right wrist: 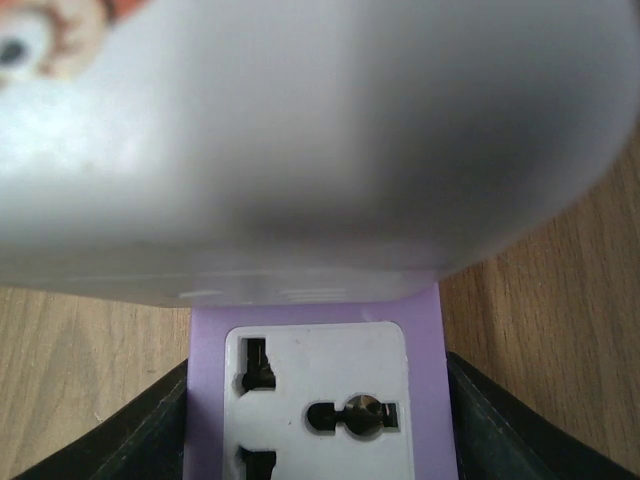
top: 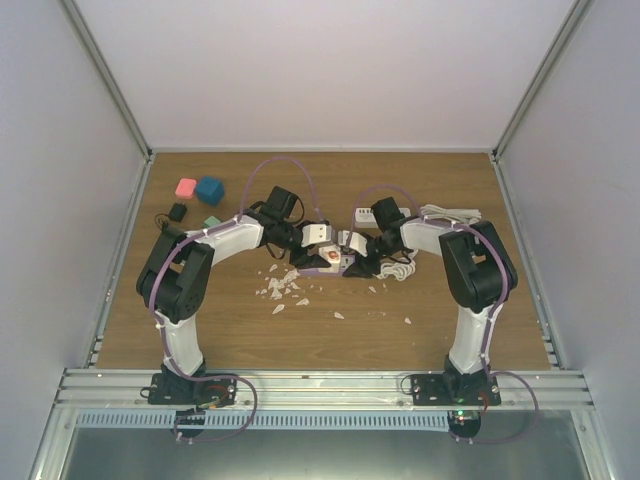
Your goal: Pull the plug off the socket
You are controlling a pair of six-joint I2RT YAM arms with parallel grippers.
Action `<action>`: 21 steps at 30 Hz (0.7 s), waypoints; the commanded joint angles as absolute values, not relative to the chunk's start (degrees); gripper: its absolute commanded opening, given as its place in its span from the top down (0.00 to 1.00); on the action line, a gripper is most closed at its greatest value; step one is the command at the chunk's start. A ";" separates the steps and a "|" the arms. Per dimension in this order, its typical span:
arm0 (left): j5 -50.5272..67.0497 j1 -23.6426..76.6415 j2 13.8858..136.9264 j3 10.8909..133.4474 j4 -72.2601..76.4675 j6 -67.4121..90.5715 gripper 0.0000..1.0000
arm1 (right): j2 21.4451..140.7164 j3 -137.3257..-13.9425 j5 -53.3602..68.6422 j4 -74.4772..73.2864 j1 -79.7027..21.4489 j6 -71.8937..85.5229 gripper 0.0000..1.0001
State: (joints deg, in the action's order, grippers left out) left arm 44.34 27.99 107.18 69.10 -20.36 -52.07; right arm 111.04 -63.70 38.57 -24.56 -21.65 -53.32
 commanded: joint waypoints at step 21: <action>48.05 28.14 103.61 66.84 -20.25 -54.07 0.63 | 112.57 -64.07 36.83 -25.72 -21.90 -54.13 0.56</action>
State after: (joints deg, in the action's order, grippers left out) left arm 43.83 28.08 106.10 68.14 -19.79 -52.16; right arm 111.35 -64.05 38.57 -25.04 -21.87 -54.33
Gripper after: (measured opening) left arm 0.621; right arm 0.537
